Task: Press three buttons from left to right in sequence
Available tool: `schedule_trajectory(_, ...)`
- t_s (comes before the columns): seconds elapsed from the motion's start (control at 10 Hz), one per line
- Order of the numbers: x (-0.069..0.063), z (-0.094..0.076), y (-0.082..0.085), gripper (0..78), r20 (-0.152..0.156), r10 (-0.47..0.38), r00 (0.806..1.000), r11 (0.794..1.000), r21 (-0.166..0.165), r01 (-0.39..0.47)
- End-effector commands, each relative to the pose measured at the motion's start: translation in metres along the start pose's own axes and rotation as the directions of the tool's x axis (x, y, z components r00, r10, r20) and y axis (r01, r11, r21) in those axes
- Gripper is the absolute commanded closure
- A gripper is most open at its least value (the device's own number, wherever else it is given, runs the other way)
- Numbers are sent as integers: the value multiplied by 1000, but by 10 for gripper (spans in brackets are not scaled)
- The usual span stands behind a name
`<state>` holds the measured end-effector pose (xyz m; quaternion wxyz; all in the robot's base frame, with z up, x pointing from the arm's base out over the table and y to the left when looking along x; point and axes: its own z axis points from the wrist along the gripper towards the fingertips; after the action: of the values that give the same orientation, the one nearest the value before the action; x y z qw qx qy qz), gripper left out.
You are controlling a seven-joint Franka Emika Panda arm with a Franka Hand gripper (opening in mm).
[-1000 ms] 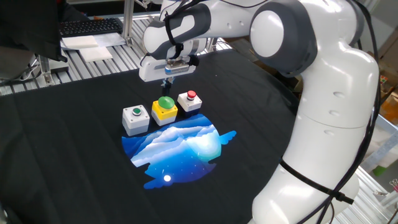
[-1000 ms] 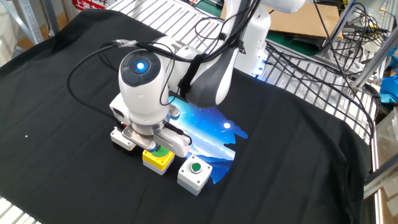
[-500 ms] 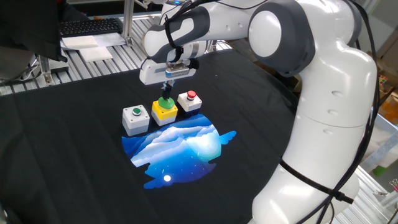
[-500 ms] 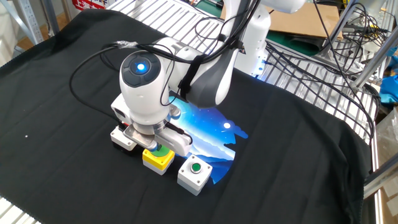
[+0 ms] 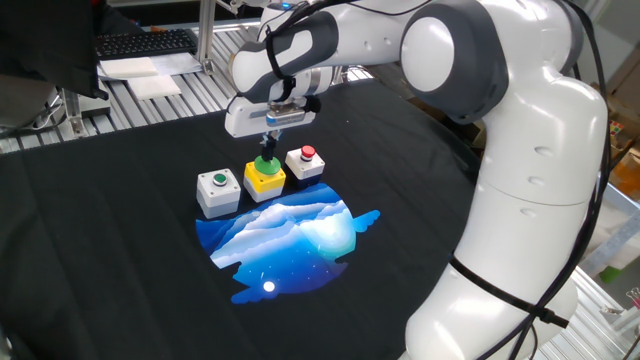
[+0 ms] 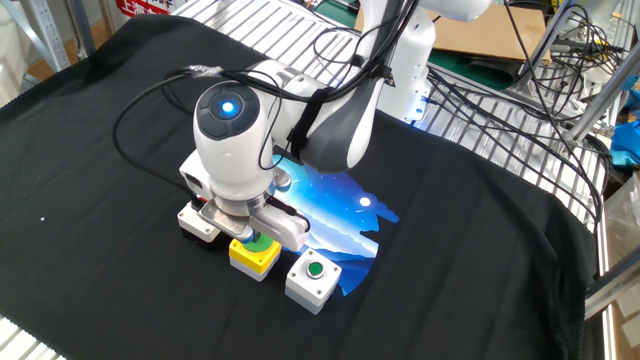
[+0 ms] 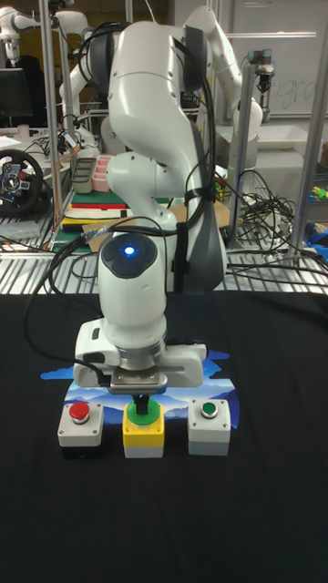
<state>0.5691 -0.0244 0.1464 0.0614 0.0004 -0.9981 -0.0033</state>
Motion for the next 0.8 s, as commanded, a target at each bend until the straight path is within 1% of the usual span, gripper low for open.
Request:
schedule_trajectory(0.1, -1, -2, 0, 776, 3, 0, 1000, 1000, 0, 0)
schedule_trajectory(0.8, -1, -1, 0, 776, -4, 1, 1000, 1000, 0, -1)
